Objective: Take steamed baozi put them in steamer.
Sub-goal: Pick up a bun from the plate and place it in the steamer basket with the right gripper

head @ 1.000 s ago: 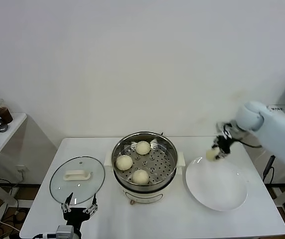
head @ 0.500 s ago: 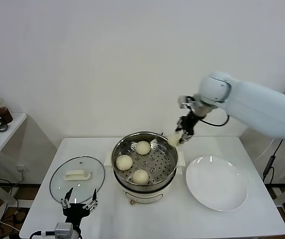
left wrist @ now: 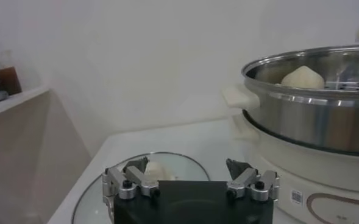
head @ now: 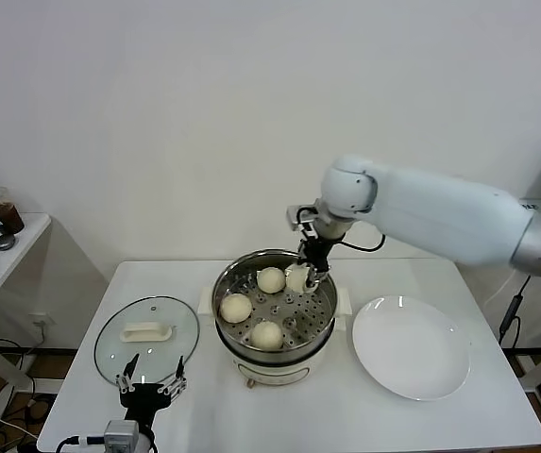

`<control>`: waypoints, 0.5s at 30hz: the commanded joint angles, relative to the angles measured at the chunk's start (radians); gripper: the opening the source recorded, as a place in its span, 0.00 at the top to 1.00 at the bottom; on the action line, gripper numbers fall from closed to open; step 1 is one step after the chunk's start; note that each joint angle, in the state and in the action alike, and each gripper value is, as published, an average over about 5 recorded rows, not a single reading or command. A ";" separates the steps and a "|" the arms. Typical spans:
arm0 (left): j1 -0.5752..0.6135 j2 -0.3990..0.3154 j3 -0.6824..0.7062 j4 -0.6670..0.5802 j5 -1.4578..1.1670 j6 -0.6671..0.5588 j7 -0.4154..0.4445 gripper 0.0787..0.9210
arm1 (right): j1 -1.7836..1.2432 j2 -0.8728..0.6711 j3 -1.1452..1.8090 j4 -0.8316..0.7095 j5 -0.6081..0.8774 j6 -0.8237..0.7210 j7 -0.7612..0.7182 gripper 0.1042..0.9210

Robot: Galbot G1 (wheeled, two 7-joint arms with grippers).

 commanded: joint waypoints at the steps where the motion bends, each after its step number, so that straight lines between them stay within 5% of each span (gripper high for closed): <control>1: -0.003 -0.003 -0.001 0.004 0.000 0.000 0.000 0.12 | -0.069 0.049 -0.020 -0.023 -0.062 -0.015 0.042 0.55; 15: -0.010 -0.001 -0.001 0.014 -0.001 0.000 0.001 0.12 | -0.112 0.032 -0.018 -0.013 -0.085 -0.022 0.038 0.55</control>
